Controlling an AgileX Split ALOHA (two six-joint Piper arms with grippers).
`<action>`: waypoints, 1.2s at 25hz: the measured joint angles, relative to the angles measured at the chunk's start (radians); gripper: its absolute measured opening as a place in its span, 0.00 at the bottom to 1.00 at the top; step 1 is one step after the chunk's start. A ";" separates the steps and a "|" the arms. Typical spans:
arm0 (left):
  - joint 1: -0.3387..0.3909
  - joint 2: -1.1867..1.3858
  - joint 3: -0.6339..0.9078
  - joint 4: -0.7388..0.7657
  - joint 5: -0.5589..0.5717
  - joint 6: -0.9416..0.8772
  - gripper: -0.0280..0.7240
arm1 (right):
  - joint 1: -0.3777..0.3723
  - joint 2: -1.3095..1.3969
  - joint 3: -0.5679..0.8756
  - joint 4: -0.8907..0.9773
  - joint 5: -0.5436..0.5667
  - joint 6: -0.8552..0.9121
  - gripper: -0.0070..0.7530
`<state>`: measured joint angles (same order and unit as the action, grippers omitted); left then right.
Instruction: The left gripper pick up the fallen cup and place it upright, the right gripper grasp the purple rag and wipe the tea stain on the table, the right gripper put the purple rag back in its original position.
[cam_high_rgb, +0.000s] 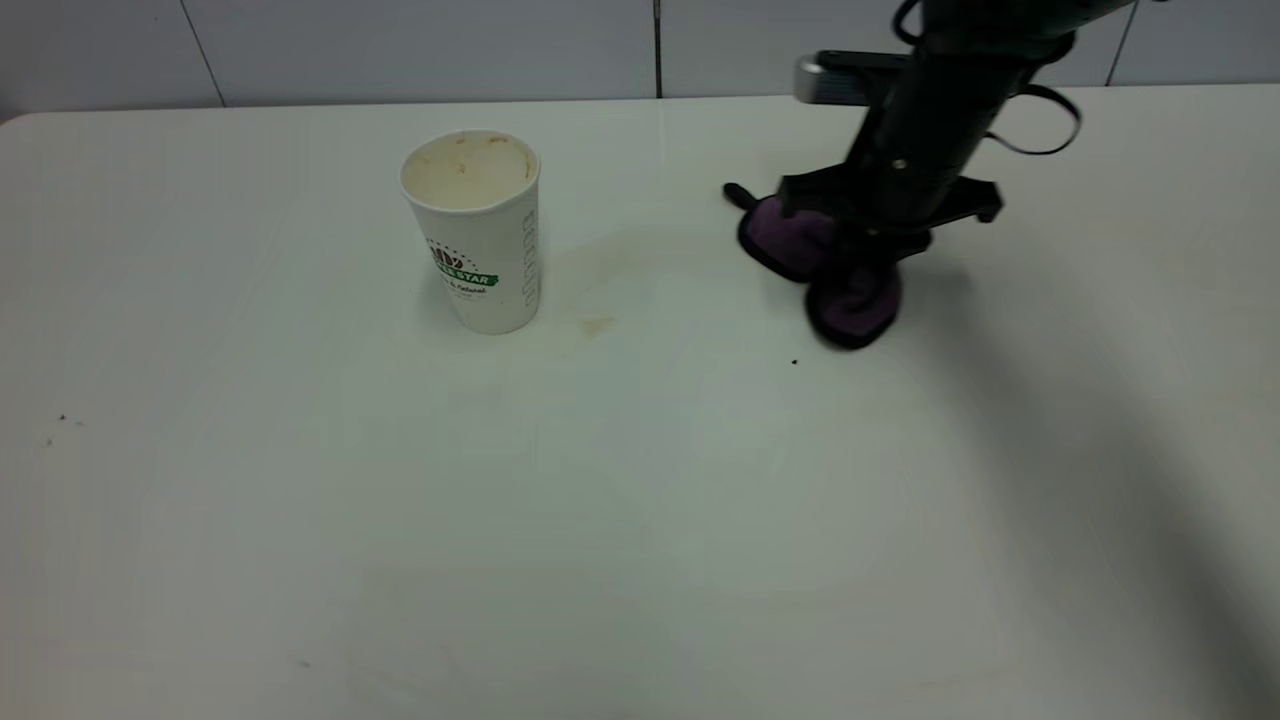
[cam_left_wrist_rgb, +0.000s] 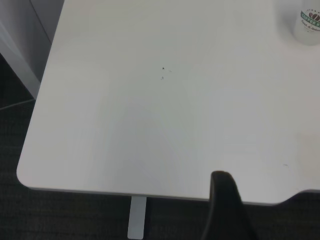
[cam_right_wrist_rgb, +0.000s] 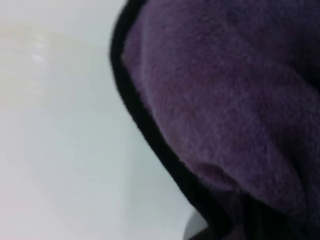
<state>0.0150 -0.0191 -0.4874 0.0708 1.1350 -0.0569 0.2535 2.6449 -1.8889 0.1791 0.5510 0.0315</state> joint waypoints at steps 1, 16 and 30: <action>0.000 0.000 0.000 0.000 0.000 0.000 0.68 | -0.023 -0.006 0.000 -0.034 0.042 -0.001 0.15; 0.000 0.000 0.000 0.000 0.000 0.000 0.68 | -0.238 -0.029 -0.002 -0.173 0.256 -0.012 0.38; 0.000 0.000 0.000 0.000 0.000 0.000 0.68 | -0.237 -0.482 0.014 -0.148 0.649 -0.151 0.97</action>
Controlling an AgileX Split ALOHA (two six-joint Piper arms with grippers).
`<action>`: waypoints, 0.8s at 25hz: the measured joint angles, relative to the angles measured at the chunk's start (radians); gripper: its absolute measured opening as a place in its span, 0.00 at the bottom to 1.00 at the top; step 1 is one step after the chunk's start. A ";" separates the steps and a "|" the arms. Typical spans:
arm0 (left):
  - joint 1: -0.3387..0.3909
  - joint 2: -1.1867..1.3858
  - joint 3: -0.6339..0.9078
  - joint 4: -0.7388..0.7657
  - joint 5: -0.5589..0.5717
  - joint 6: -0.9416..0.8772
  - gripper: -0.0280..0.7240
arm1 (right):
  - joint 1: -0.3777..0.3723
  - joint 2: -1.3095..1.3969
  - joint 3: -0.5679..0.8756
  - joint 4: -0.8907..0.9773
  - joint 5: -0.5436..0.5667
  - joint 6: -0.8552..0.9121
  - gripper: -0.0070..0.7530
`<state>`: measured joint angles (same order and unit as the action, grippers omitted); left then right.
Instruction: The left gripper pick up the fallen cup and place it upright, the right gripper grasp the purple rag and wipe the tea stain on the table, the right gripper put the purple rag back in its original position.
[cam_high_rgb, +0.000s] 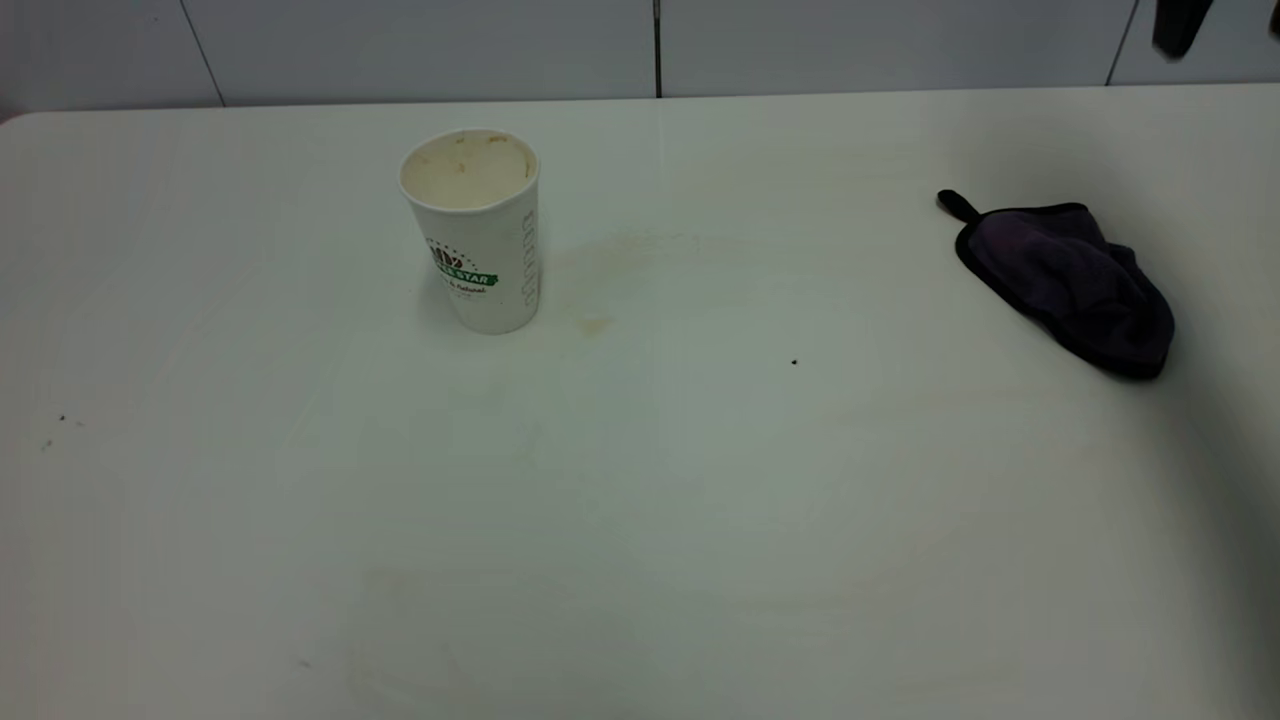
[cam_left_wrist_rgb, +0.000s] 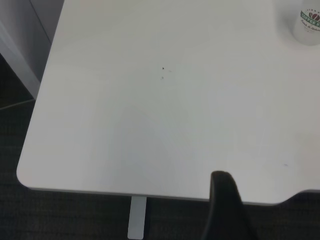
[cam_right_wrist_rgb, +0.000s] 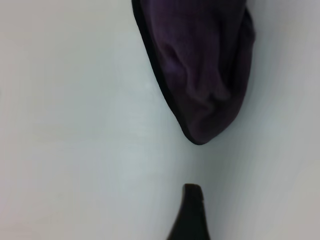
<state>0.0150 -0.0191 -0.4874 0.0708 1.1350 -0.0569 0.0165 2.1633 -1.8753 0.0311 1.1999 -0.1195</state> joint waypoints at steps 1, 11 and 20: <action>0.000 0.000 0.000 0.000 0.000 0.000 0.68 | 0.000 -0.055 0.015 0.012 0.003 -0.006 0.97; 0.000 0.000 0.000 0.000 0.000 0.000 0.68 | 0.000 -0.708 0.484 0.101 0.026 -0.039 0.96; 0.000 0.000 0.000 0.000 0.000 0.000 0.68 | 0.000 -1.304 0.931 0.032 0.040 0.035 0.93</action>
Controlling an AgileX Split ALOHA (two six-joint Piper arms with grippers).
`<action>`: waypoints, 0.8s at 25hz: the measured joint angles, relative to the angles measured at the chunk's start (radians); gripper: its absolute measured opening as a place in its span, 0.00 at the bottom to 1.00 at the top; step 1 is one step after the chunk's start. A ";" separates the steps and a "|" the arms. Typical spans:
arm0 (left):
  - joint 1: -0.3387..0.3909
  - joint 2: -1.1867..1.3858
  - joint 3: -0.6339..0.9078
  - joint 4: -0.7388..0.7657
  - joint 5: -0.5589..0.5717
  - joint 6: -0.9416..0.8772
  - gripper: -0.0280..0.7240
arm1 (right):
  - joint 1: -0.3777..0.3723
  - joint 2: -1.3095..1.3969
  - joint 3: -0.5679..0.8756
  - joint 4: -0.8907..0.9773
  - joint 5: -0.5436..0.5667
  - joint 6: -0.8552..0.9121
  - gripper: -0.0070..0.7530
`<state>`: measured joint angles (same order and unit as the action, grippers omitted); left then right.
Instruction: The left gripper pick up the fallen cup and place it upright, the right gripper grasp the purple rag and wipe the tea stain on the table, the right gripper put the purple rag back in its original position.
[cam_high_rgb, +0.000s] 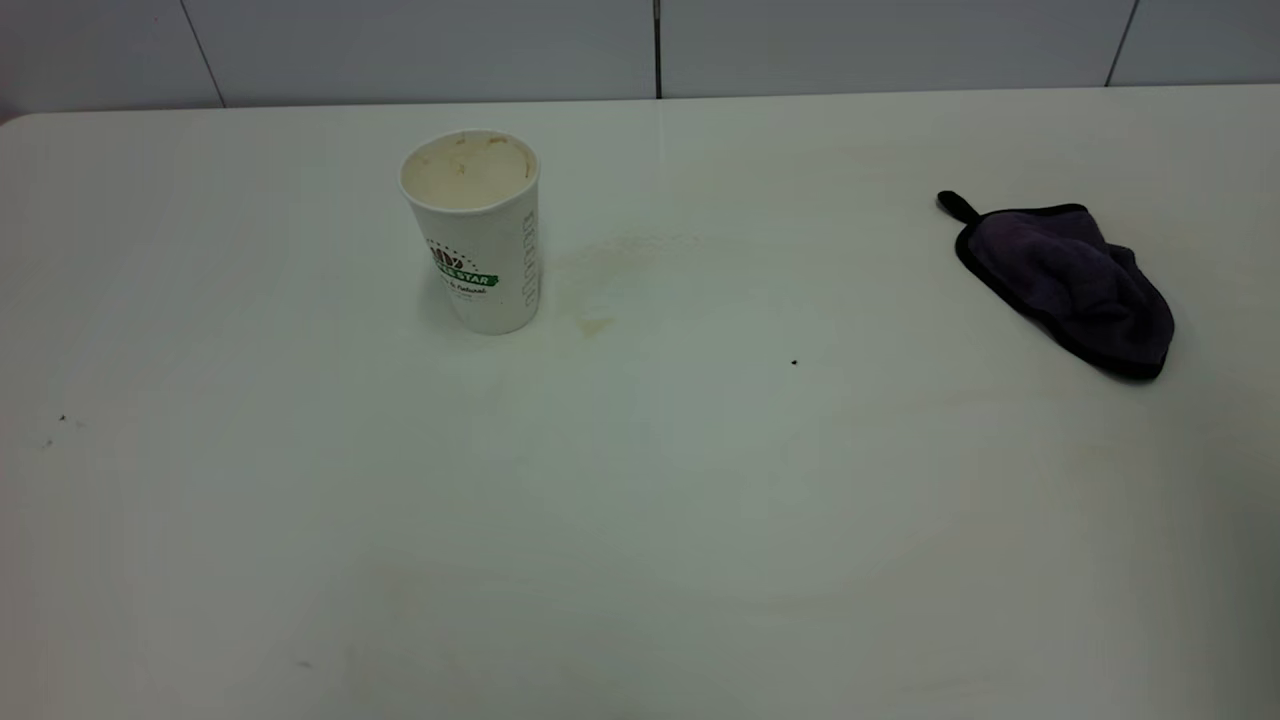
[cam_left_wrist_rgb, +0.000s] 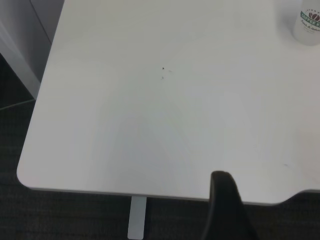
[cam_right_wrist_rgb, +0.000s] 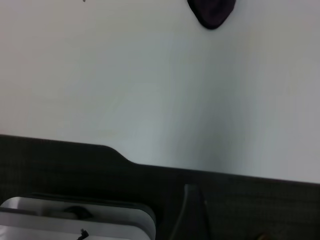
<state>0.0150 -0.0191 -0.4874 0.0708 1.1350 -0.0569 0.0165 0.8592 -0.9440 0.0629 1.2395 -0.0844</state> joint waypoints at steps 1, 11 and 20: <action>0.000 0.000 0.000 0.000 0.000 0.000 0.68 | 0.000 -0.048 0.042 -0.004 0.000 0.010 0.93; 0.000 0.000 0.000 0.000 0.000 0.000 0.68 | 0.000 -0.416 0.389 -0.026 -0.079 0.045 0.90; 0.000 0.000 0.000 0.000 0.000 0.000 0.68 | 0.000 -0.434 0.466 -0.041 -0.129 0.010 0.82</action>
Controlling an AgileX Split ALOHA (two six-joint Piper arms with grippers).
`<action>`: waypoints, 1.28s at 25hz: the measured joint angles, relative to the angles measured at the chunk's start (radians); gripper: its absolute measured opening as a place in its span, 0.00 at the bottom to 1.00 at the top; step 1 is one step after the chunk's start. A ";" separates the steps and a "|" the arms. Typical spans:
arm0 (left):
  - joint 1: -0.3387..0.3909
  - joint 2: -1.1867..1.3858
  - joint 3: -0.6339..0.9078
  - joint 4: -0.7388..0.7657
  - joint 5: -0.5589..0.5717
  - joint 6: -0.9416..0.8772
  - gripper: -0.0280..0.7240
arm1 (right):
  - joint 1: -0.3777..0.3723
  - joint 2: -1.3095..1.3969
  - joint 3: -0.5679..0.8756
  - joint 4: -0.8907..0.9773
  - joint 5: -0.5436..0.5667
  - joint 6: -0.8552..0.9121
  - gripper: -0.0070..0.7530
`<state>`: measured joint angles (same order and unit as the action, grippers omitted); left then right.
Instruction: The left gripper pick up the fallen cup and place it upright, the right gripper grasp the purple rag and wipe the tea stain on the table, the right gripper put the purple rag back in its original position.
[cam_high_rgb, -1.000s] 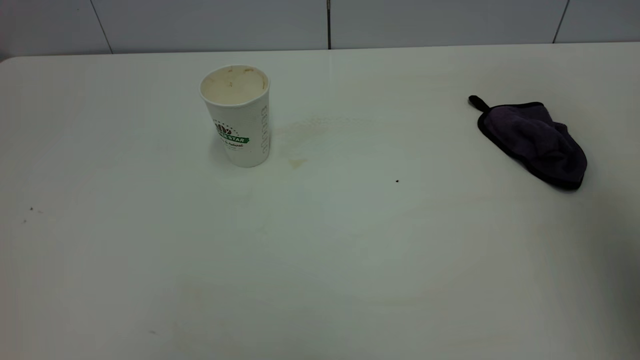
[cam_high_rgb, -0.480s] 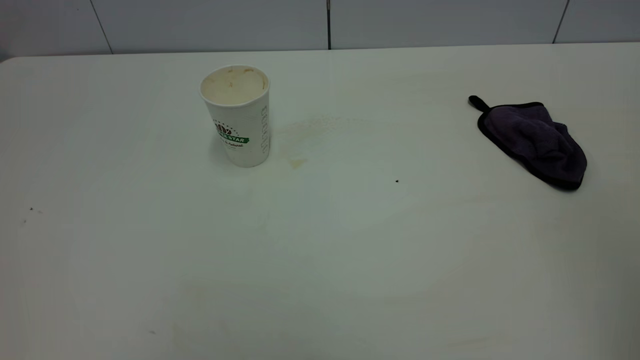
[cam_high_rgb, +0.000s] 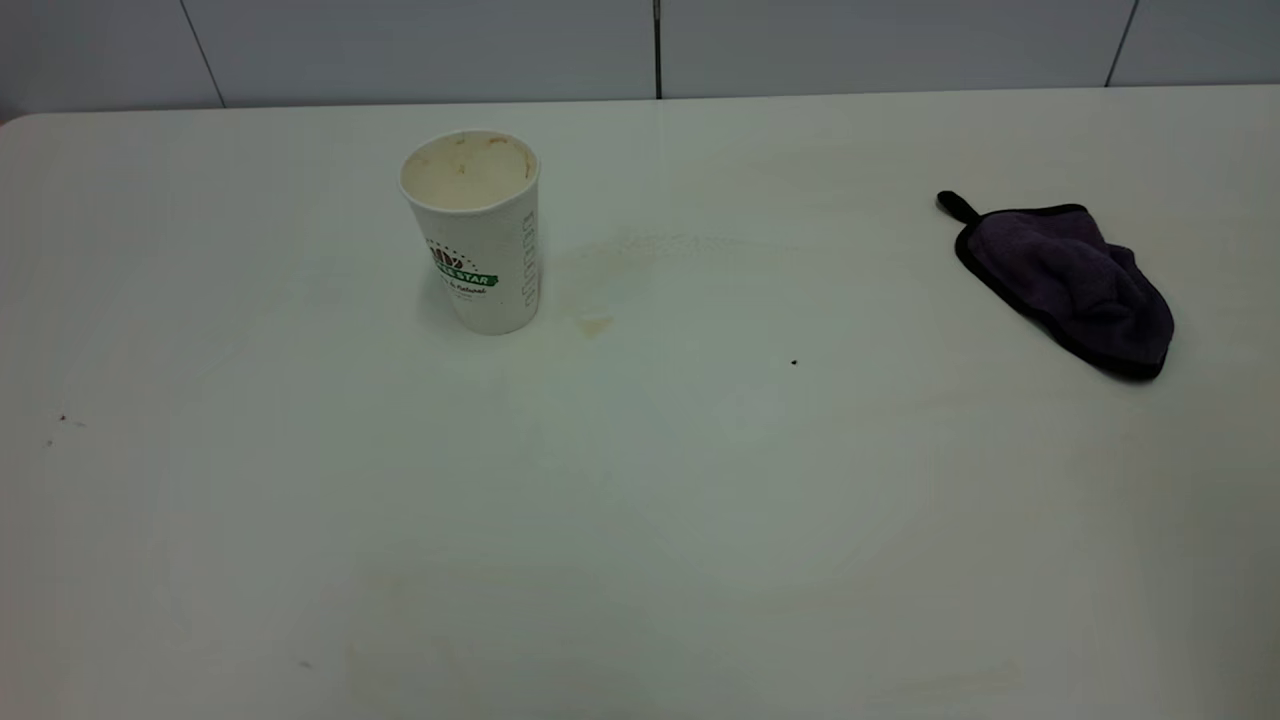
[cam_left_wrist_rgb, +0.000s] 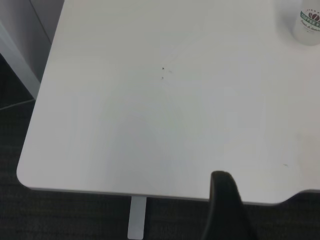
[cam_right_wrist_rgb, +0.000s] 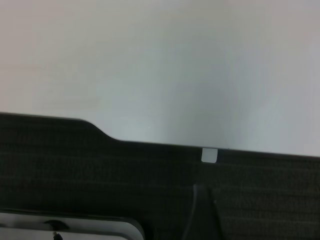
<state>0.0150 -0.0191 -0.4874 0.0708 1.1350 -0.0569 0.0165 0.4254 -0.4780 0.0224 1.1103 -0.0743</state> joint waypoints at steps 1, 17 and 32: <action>0.000 0.000 0.000 0.000 0.000 0.000 0.68 | 0.000 0.000 0.000 -0.002 0.000 -0.002 0.80; 0.000 0.000 0.000 0.000 0.000 0.000 0.68 | 0.000 -0.005 0.000 -0.004 -0.002 -0.003 0.41; 0.000 0.000 0.000 0.000 0.000 0.000 0.68 | -0.081 -0.361 0.000 -0.004 0.006 -0.003 0.31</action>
<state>0.0150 -0.0191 -0.4874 0.0708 1.1350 -0.0569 -0.0643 0.0648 -0.4776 0.0181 1.1164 -0.0769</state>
